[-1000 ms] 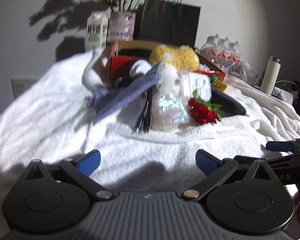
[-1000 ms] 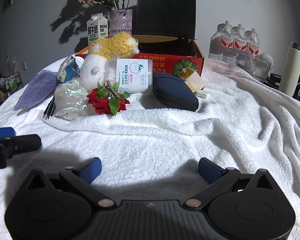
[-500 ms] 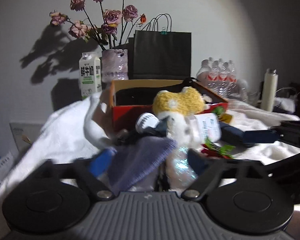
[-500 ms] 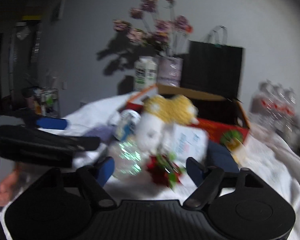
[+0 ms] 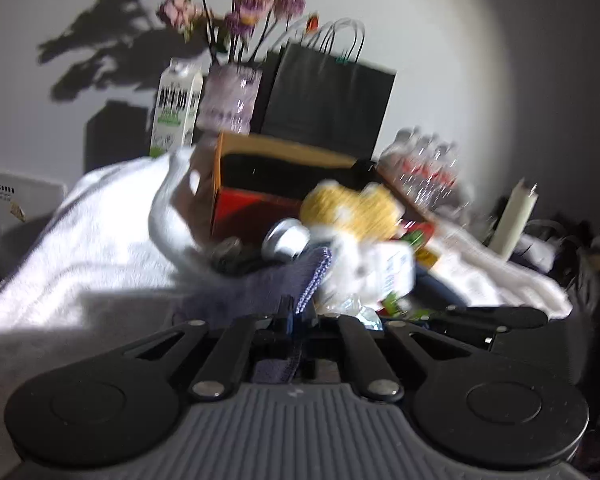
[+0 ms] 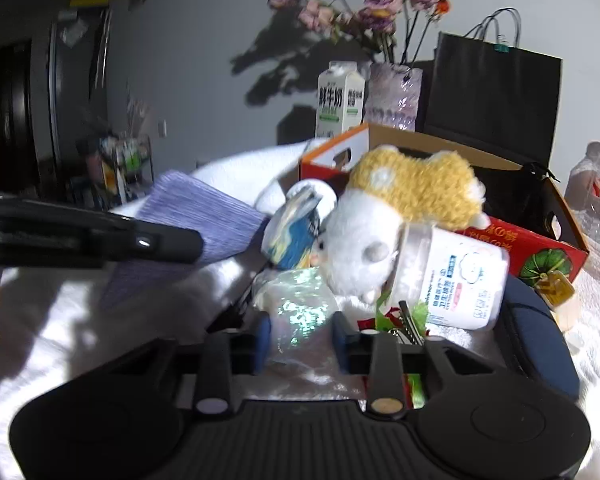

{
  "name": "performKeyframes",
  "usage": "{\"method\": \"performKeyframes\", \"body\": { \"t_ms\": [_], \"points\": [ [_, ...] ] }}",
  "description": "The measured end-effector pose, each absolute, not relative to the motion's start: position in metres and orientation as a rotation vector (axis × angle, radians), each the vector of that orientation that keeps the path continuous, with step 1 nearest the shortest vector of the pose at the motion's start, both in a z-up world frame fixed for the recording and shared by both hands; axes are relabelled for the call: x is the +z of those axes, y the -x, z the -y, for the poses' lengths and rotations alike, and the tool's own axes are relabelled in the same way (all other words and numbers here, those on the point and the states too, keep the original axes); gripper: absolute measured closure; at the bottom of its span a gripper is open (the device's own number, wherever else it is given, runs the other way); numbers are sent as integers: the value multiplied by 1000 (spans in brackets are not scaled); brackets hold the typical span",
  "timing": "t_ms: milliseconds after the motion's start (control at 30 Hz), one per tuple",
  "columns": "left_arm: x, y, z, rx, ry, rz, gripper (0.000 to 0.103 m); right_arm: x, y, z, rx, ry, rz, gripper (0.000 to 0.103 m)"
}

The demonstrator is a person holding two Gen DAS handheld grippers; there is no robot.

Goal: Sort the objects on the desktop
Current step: 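Grasp the purple knit cloth with the left tool while the right tool grasps the iridescent pouch, then carry the cloth and pouch into the red box and open both tools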

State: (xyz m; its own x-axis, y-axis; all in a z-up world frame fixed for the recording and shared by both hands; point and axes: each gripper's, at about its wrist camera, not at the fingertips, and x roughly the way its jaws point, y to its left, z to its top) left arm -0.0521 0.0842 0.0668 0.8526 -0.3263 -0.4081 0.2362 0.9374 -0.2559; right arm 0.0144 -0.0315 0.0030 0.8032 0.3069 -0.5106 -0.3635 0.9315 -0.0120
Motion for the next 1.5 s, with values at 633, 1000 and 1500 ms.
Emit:
{"method": "performKeyframes", "body": {
  "t_ms": [633, 1000, 1500],
  "points": [
    [167, 90, -95, -426, 316, -347, 99, 72, 110, 127, 183, -3, -320, 80],
    [233, -39, -62, -398, 92, -261, 99, 128, 19, 173, 170, -5, -271, 80],
    [112, -342, -23, -358, 122, -619, 99, 84, -343, 185, 12, 9, -731, 80]
  ]
}}
